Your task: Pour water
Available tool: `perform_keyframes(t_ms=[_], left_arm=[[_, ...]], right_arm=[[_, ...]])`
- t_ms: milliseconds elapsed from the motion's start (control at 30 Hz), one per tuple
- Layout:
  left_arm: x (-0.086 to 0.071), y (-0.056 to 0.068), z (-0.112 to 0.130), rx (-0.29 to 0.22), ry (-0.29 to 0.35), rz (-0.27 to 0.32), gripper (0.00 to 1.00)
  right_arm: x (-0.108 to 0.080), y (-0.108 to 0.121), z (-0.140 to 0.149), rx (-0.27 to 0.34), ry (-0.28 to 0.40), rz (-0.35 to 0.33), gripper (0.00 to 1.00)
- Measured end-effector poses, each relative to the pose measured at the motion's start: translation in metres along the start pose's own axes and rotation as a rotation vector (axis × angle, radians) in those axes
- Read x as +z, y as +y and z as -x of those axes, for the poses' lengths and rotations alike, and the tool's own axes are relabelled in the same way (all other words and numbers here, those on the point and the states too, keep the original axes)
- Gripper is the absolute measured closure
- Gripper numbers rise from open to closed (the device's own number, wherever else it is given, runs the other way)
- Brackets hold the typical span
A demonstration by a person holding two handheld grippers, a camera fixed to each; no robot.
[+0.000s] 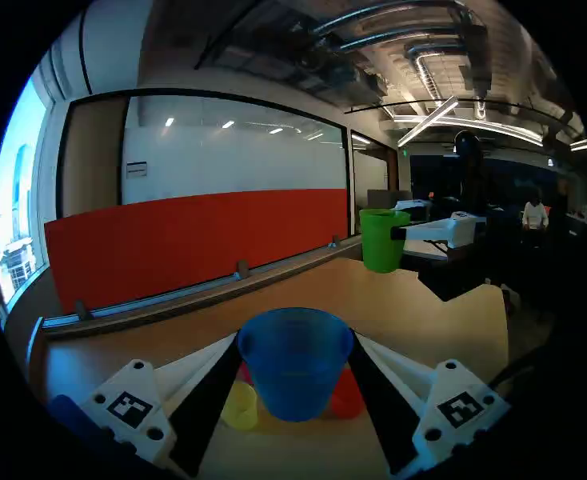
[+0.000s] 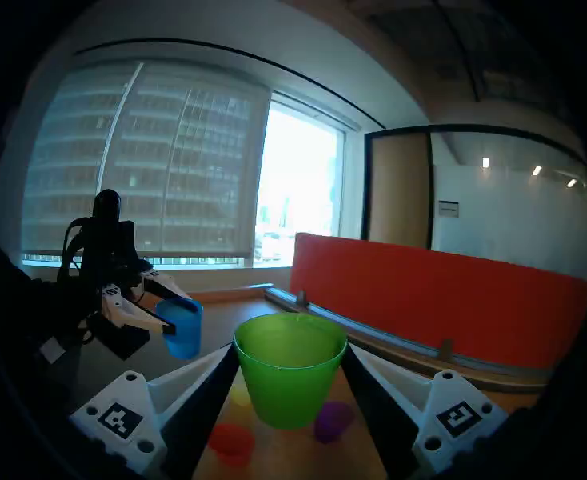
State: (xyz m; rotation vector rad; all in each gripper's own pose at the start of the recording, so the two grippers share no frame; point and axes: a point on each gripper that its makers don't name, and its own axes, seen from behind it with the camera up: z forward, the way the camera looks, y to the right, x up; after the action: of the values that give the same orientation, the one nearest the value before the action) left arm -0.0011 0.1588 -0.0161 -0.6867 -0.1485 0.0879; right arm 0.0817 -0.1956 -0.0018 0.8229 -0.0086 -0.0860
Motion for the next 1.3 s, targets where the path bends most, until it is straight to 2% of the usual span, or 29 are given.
perform_keyframes(t_ms=[367, 867, 1067, 1300], left_arm=[[-0.001, 0.0, -0.019, -0.008, 0.042, -0.004, 0.12], [0.001, -0.003, -0.044, 0.023, 0.065, -0.006, 0.12], [0.001, -0.005, -0.048, 0.053, 0.064, -0.011, 0.12], [0.003, -0.007, -0.053, 0.111, 0.058, -0.021, 0.12]], right_arm=[[-0.002, -0.001, 0.003, 0.004, 0.002, -0.004, 0.08], [0.0, -0.009, 0.012, 0.016, -0.001, -0.021, 0.08], [0.004, -0.014, 0.019, 0.03, 0.003, -0.035, 0.08], [0.01, -0.023, 0.026, 0.04, 0.003, -0.055, 0.08]])
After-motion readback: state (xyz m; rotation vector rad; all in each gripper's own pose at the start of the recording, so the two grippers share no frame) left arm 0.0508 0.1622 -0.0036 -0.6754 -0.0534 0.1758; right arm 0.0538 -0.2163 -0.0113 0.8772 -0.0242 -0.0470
